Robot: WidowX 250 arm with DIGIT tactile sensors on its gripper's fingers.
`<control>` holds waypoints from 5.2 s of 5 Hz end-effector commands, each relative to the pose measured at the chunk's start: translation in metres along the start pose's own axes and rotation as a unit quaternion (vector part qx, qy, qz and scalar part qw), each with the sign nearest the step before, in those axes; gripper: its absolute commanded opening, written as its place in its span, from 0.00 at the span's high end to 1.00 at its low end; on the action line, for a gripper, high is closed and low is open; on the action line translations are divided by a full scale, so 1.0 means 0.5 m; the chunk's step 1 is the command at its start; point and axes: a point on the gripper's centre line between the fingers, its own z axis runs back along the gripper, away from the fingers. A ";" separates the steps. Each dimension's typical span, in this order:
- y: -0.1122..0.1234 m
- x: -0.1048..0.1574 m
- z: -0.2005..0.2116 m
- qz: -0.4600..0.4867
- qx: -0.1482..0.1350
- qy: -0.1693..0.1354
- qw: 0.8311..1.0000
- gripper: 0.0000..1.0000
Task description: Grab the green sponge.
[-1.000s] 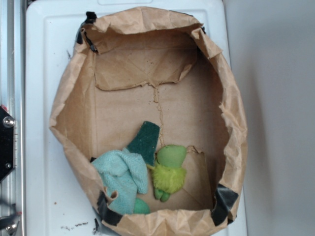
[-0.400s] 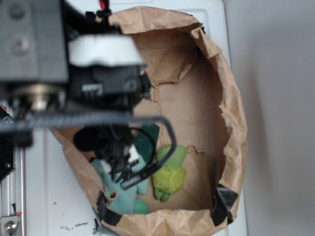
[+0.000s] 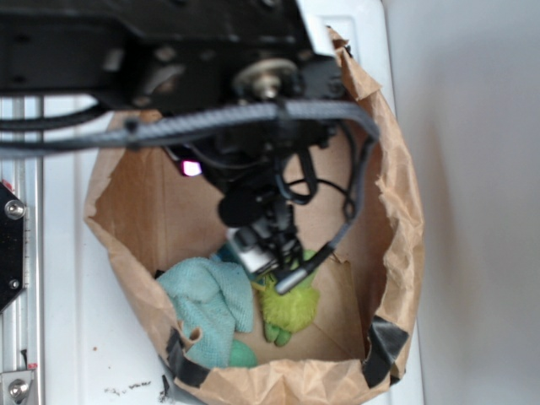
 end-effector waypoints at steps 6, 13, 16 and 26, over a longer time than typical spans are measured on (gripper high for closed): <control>-0.031 -0.051 -0.135 -0.093 0.027 -0.001 0.995 0.00; -0.051 -0.034 -0.141 -0.094 -0.067 -0.004 0.993 0.00; -0.074 -0.011 -0.219 -0.094 -0.002 -0.006 0.996 0.00; -0.053 -0.017 0.035 -0.094 -0.098 -0.062 0.989 1.00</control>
